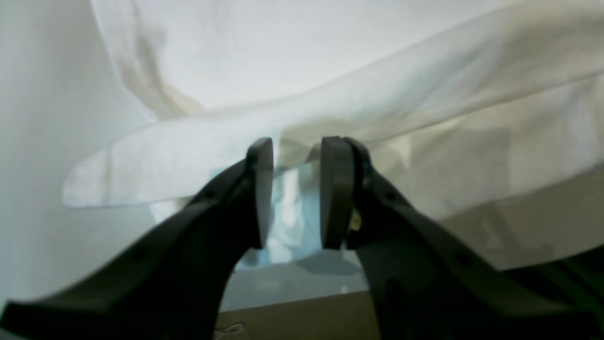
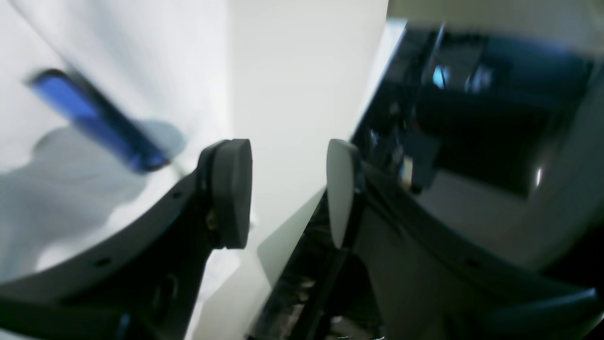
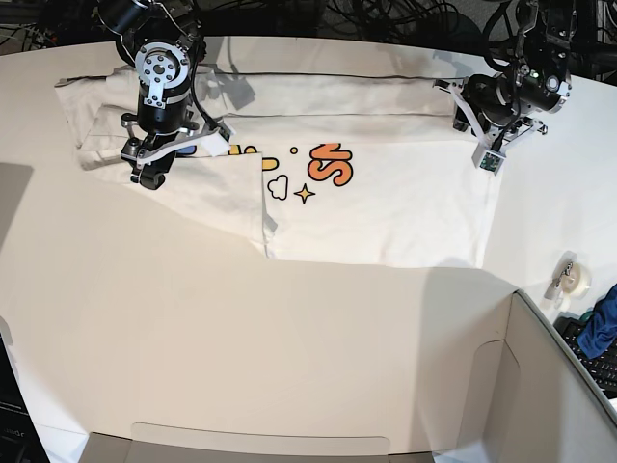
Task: Layout the t-shirt on the table in an organized manner, then fold the t-shirt properly
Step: 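Move the right gripper onto the folded shirt near its sleeve end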
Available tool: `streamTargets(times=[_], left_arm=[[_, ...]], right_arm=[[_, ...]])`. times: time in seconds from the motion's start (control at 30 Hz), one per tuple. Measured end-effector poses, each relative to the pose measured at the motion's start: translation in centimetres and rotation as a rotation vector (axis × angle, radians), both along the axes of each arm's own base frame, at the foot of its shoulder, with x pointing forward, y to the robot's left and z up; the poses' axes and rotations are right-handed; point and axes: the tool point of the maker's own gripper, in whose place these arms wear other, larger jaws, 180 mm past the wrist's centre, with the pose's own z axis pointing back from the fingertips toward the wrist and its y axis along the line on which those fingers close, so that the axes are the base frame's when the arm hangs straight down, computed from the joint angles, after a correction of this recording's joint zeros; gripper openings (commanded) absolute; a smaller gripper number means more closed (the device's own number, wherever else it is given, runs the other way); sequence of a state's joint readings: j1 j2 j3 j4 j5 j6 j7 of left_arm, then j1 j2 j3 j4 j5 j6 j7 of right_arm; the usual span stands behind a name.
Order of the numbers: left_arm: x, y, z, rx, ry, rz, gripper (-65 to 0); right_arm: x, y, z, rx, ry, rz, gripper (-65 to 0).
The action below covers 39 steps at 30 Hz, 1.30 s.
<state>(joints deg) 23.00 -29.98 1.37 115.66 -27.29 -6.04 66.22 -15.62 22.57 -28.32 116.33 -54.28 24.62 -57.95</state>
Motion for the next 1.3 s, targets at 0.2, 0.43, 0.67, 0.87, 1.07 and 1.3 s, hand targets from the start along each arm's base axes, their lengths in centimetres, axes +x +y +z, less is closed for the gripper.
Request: streamTargets(times=[0.2,0.43,0.67,0.87,1.07,1.3], left_arm=[[-0.4,-0.5,-0.3,-0.014,0.021,0.006,-47.6],[-0.3,-0.5,-0.3,-0.014,0.019,0.009,-47.6],[-0.3,-0.4,-0.3,-0.01,0.019,0.01,-47.6],[-0.3,-0.4,-0.3,-0.011,0.019,0.01,-47.6],[-0.4,-0.4,-0.3,-0.011,0.021,0.01,-47.6],[-0.8,-0.2,-0.7,-0.009,0.036,0.014,-47.6]], right_arm=[[-0.5,-0.6,-0.3,-0.038,0.021,0.001,-39.7],[-0.8,2.4,-3.2,-0.052,0.096,0.104,-39.7],[-0.5,2.7,-5.7,-0.104,0.163,0.123,-39.7],[-0.5,2.4,-6.0,-0.148,0.195,0.141,-39.7],[0.5,2.3,-5.5,-0.154,0.176,0.137,-39.7],[2.2,1.0,-6.2,-0.208,0.18,0.101,-39.7]])
